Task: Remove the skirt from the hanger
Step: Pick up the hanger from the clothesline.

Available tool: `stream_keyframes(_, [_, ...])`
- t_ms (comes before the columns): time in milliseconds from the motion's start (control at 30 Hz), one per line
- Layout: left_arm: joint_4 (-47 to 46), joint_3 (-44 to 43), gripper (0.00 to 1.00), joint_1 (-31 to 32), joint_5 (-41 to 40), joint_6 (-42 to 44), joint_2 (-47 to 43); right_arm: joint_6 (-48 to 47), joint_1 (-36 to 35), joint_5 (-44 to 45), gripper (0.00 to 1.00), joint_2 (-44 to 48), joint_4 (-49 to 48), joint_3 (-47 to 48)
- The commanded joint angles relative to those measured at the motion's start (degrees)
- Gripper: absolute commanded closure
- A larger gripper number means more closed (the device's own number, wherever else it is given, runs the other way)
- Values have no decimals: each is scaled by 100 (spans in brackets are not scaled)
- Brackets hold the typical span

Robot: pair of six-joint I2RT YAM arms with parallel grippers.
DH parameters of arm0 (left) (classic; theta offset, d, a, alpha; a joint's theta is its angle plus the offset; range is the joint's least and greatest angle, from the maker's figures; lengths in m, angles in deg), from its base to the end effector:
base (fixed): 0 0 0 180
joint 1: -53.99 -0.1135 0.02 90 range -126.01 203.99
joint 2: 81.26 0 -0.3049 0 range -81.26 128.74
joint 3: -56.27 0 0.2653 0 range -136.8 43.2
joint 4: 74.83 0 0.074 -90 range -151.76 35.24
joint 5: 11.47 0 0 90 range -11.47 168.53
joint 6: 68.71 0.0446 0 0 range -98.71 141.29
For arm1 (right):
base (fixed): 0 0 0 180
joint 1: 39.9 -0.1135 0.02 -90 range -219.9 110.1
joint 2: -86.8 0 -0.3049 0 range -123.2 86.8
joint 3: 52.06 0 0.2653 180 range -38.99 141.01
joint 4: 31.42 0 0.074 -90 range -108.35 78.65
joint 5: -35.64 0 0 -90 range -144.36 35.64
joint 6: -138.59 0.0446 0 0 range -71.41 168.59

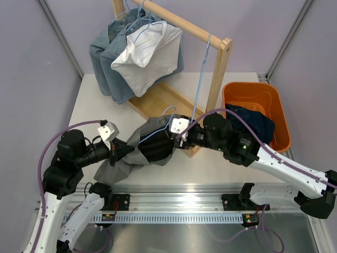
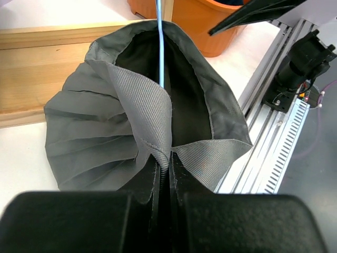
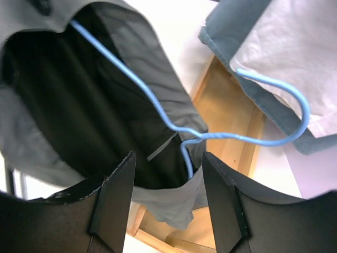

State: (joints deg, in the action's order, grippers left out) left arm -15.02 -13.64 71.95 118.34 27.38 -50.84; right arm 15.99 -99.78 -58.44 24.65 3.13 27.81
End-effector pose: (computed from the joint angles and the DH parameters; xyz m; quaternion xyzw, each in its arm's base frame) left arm 0.0514 -0.0467 0.3990 0.3510 0.7143 -0.3335 0.5054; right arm 0.1195 0.2124 0.4295 -0.5942 0.5397 0.1682 0.5721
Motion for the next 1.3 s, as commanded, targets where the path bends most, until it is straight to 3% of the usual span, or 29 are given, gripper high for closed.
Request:
stream_keyframes(0, [-499,-73,100,-11,413,7,35,78,-68,601,40,-200,-556,-10])
stream_keyframes(300, [-508,-55,100,-11,457,-73,0,-53,-77,592,41,-324,-574,-158])
stream_keyframes(500, [-561,6,100,-20,405,-99,-9,-387,-200,566,29,-113,-557,-492])
stream_keyframes(967, [-490,-47,100,-20,642,-222,-62,-405,-217,1084,33,-139,-1628,-932])
stream_keyframes(1133, [-657,58,100,-11,721,-406,-115,-396,-226,909,45,-306,-1813,-889])
stream_keyframes(1267, [-920,146,100,-20,756,-556,-123,-379,-244,838,71,-526,-1928,-652])
